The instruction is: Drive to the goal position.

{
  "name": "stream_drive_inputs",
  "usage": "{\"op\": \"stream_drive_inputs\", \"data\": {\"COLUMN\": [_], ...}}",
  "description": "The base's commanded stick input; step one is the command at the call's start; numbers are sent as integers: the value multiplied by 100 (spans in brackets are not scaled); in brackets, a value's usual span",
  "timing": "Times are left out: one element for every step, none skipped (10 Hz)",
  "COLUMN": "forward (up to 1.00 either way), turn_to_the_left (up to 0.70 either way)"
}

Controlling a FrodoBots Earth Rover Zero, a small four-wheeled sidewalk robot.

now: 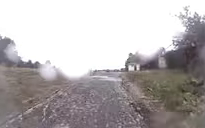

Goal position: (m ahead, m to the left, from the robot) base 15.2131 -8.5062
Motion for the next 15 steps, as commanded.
{"op": "stream_drive_inputs", "data": {"forward": [85, 85, 85, 85, 85, 85, 85, 85, 85, 85, 85, 85, 85, 85, 85], "turn_to_the_left": [0, 0, 0, 0, 0, 0, 0, 0, 0, 0, 0, 0, 0, 0, 0]}}
